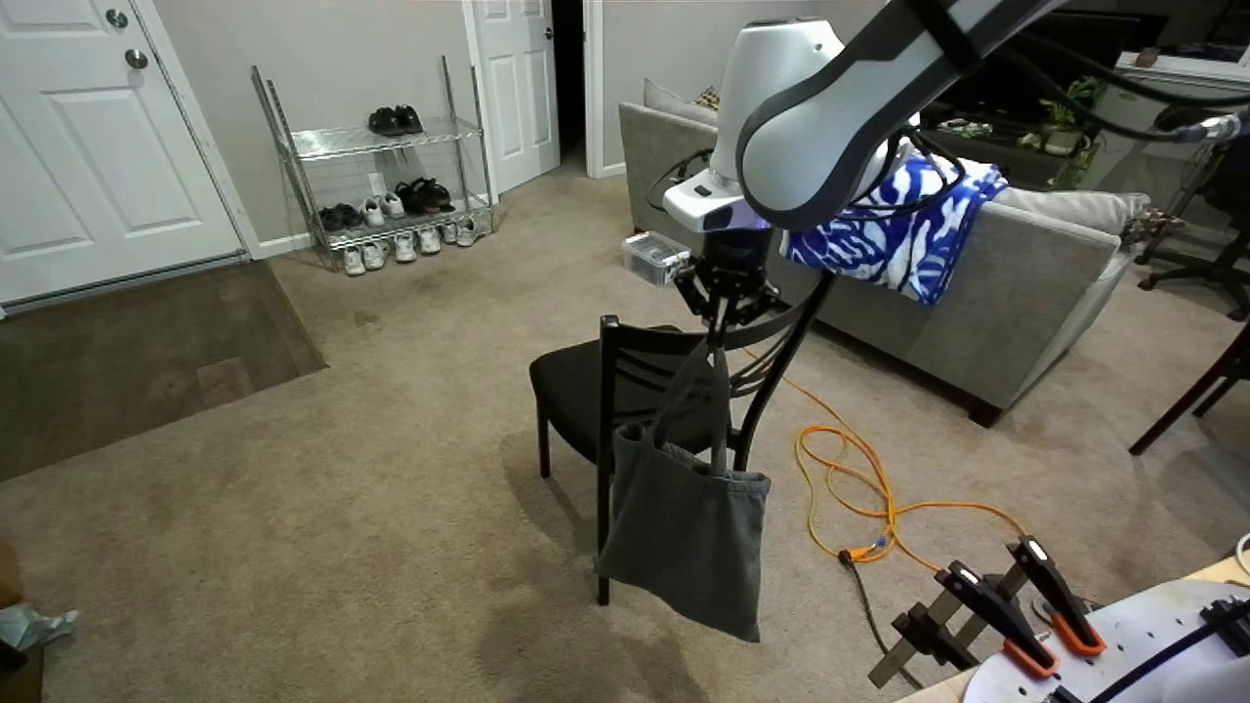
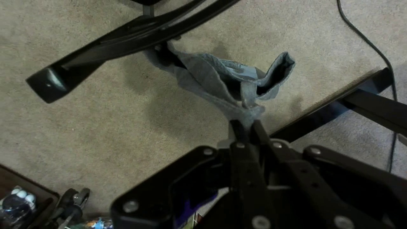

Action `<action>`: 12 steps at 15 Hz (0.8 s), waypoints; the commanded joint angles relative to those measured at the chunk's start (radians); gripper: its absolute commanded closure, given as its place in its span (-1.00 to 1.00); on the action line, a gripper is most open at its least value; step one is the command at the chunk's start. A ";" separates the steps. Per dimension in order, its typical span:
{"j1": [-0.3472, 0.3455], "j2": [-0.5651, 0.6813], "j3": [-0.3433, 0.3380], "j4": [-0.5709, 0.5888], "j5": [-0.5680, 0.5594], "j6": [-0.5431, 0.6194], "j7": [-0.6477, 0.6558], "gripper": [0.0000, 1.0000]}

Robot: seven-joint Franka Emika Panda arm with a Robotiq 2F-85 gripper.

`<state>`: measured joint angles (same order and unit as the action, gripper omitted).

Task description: Move the bag to the left side of the chair

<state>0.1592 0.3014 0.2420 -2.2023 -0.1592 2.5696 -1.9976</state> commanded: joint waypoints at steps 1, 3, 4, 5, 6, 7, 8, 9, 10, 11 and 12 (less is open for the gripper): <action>0.021 0.056 0.009 0.090 -0.004 0.008 0.067 0.96; 0.036 0.087 0.012 0.136 -0.011 -0.005 0.097 0.96; 0.043 0.100 0.014 0.154 -0.014 -0.007 0.109 0.96; 0.050 0.115 0.017 0.171 -0.014 -0.011 0.117 0.96; 0.056 0.126 0.019 0.185 -0.016 -0.010 0.126 0.96; 0.063 0.137 0.023 0.198 -0.016 -0.012 0.133 0.96; 0.068 0.146 0.027 0.211 -0.016 -0.011 0.138 0.96; 0.073 0.154 0.032 0.224 -0.016 -0.013 0.142 0.96; 0.079 0.159 0.036 0.236 -0.017 -0.012 0.142 0.96; 0.082 0.162 0.041 0.247 -0.017 -0.011 0.143 0.96; 0.086 0.162 0.046 0.256 -0.019 -0.011 0.143 0.96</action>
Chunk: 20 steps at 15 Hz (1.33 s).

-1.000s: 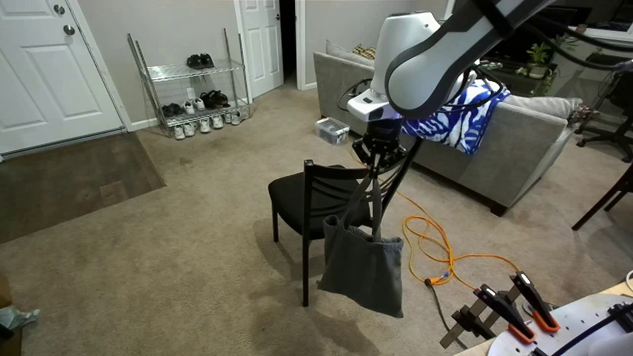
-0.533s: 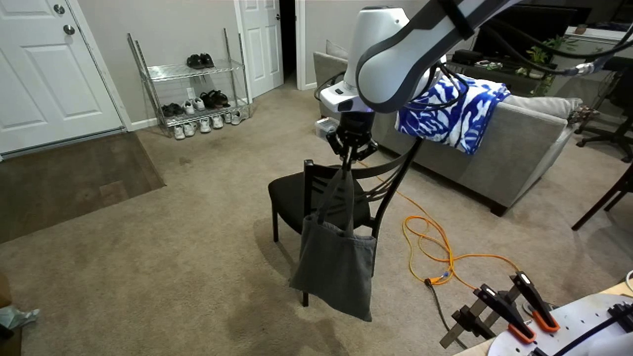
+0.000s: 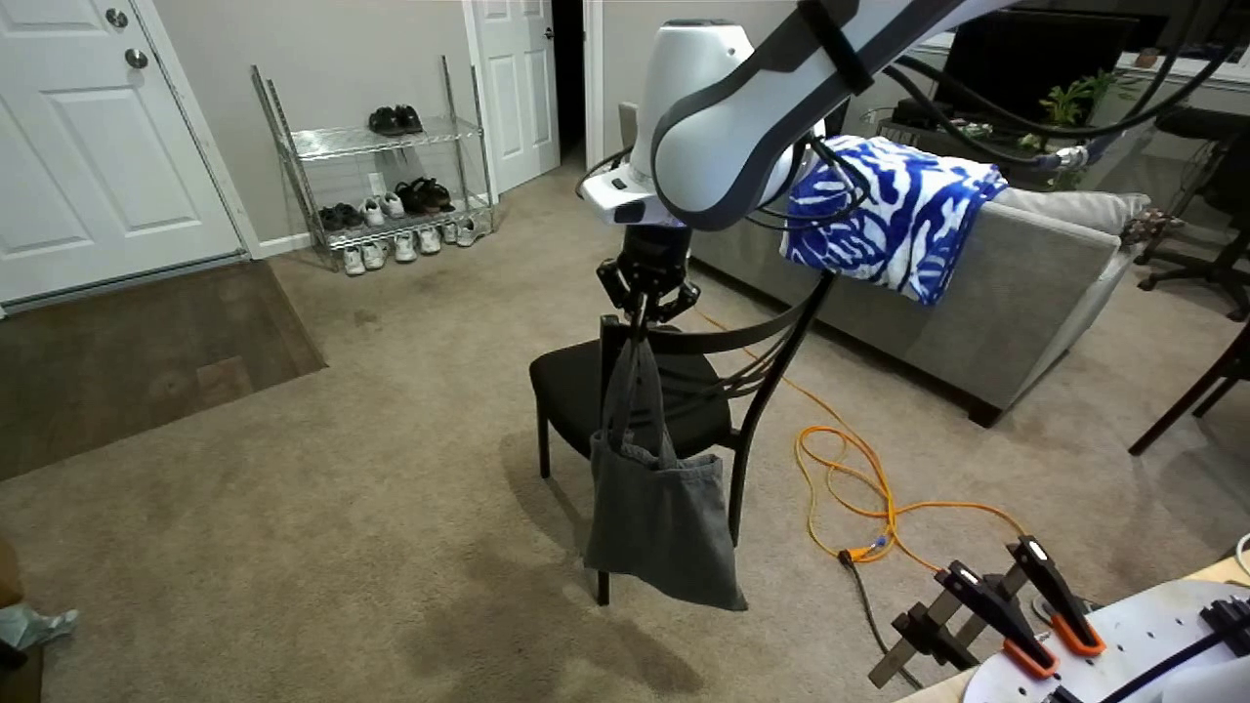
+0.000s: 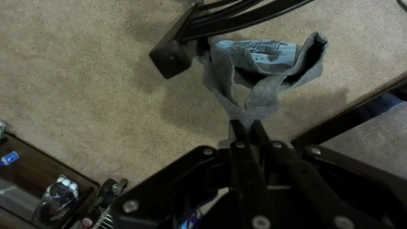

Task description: Move the bag to the left side of the chair

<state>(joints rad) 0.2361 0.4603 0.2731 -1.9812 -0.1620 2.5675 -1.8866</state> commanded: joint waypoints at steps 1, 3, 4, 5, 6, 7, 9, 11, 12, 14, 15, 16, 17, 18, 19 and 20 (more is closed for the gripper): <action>0.013 0.003 0.020 0.044 -0.018 -0.008 0.028 0.96; 0.019 0.000 0.025 0.058 -0.023 -0.002 0.025 0.96; 0.022 0.001 0.025 0.068 -0.026 0.000 0.025 0.96; 0.025 0.002 0.025 0.079 -0.028 0.002 0.028 0.96; 0.025 0.003 0.024 0.091 -0.029 0.001 0.027 0.96; 0.026 0.004 0.022 0.103 -0.030 0.001 0.027 0.96; 0.023 0.005 0.019 0.128 -0.029 0.001 0.026 0.96; 0.019 0.006 0.014 0.152 -0.027 0.004 0.024 0.96; 0.015 0.005 0.010 0.163 -0.025 0.005 0.024 0.96; 0.007 0.000 0.003 0.177 -0.018 0.007 0.026 0.96; 0.000 -0.006 0.000 0.178 -0.013 0.003 0.029 0.96; -0.004 -0.018 -0.010 0.164 -0.016 0.005 0.041 0.96; -0.011 -0.028 -0.014 0.151 -0.016 0.010 0.042 0.96; -0.020 -0.041 -0.020 0.129 -0.018 0.015 0.045 0.96; -0.029 -0.050 -0.024 0.113 -0.016 0.015 0.042 0.96; -0.037 -0.057 -0.028 0.097 -0.019 0.021 0.040 0.96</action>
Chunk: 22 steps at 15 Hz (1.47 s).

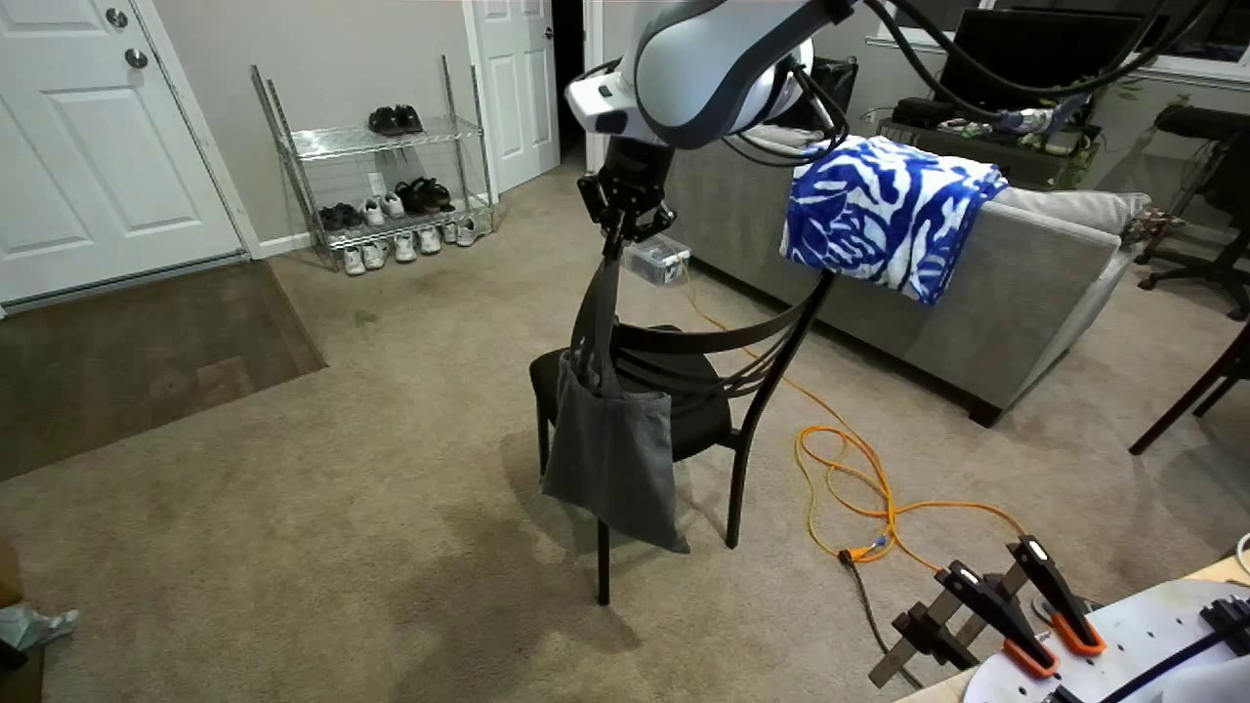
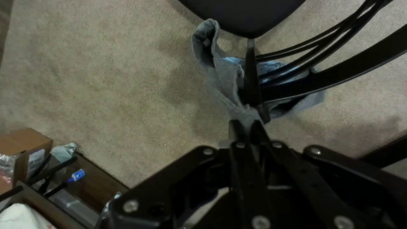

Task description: Move the bag to the left side of the chair

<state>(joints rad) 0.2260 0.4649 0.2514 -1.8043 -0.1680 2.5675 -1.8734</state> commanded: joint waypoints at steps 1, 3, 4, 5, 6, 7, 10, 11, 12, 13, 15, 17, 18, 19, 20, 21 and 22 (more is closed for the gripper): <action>-0.035 -0.069 -0.009 -0.097 -0.012 0.021 0.022 0.96; -0.052 -0.082 -0.012 -0.128 -0.011 0.022 0.012 0.96; -0.058 -0.091 -0.013 -0.144 -0.012 0.018 0.009 0.96; -0.064 -0.096 -0.013 -0.157 -0.011 0.014 0.004 0.96; -0.069 -0.103 -0.013 -0.173 -0.014 0.013 -0.001 0.96; -0.073 -0.108 -0.013 -0.186 -0.015 0.013 -0.004 0.96; -0.077 -0.116 -0.020 -0.210 -0.020 0.009 0.003 0.96; -0.077 -0.116 -0.022 -0.215 -0.021 0.007 0.006 0.96; -0.077 -0.117 -0.023 -0.217 -0.022 0.005 0.009 0.96; -0.077 -0.119 -0.025 -0.223 -0.022 0.005 0.009 0.96; -0.076 -0.119 -0.031 -0.231 -0.027 0.011 0.013 0.96; -0.071 -0.113 -0.042 -0.226 -0.037 0.010 0.029 0.96; -0.071 -0.109 -0.045 -0.223 -0.037 0.008 0.032 0.96; -0.067 -0.101 -0.054 -0.213 -0.042 0.010 0.049 0.96; -0.061 -0.093 -0.063 -0.201 -0.043 0.010 0.072 0.96; -0.058 -0.081 -0.068 -0.178 -0.035 0.000 0.104 0.96; -0.059 -0.074 -0.067 -0.163 -0.027 -0.017 0.126 0.96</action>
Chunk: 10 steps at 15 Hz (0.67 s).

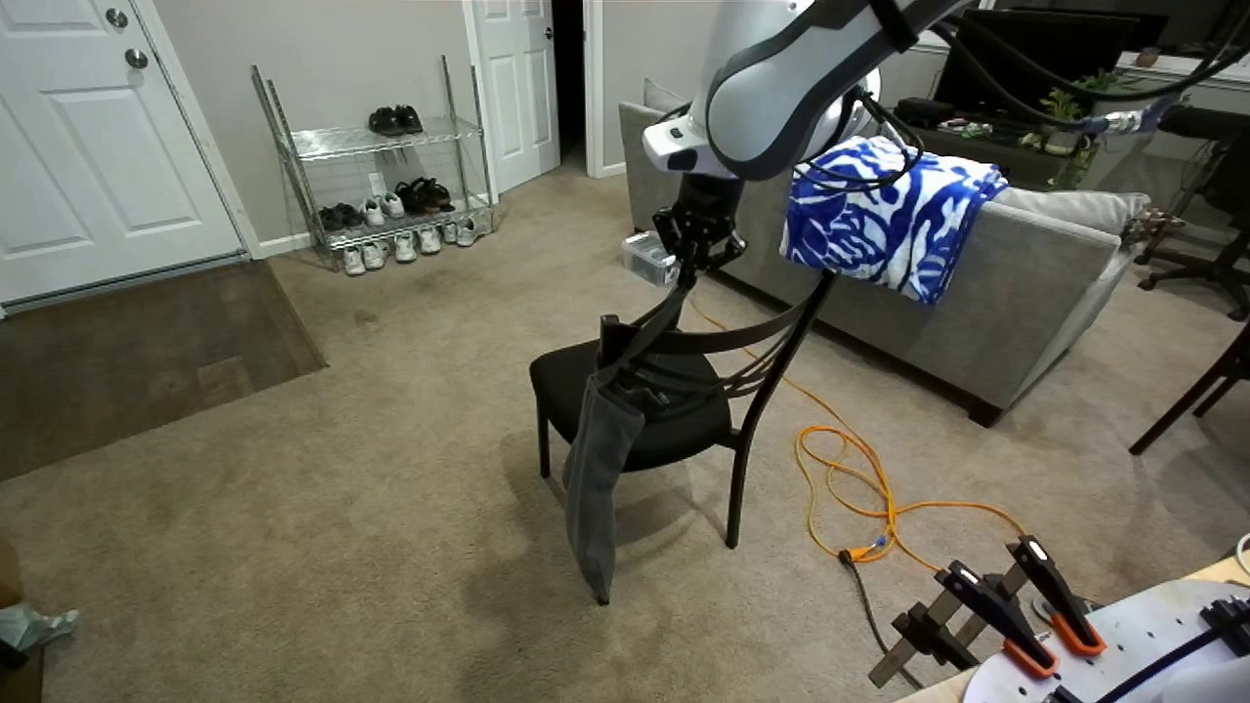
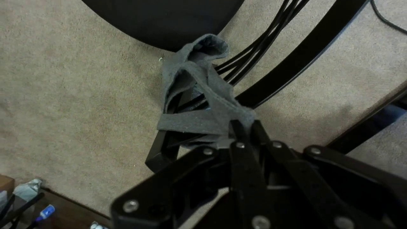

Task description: Move the bag to the left side of the chair

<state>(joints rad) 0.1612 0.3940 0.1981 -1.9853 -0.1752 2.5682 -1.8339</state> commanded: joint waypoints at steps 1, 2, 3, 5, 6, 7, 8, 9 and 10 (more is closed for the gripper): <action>0.005 0.001 -0.011 0.035 -0.010 -0.031 0.108 0.96; 0.002 0.000 -0.005 0.038 -0.006 -0.034 0.122 0.96; 0.000 -0.005 -0.002 0.033 -0.007 -0.030 0.132 0.96; 0.001 -0.016 -0.006 0.008 -0.029 0.001 0.145 0.96; 0.000 -0.017 -0.006 0.001 -0.033 0.007 0.148 0.96; -0.001 -0.018 -0.007 -0.005 -0.036 0.009 0.148 0.96; 0.000 -0.018 -0.010 -0.008 -0.040 0.012 0.149 0.96; 0.000 -0.018 -0.012 -0.012 -0.045 0.018 0.149 0.96; 0.001 -0.016 -0.013 -0.012 -0.051 0.023 0.149 0.96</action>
<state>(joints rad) 0.1629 0.4012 0.1931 -1.9617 -0.1827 2.5618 -1.7223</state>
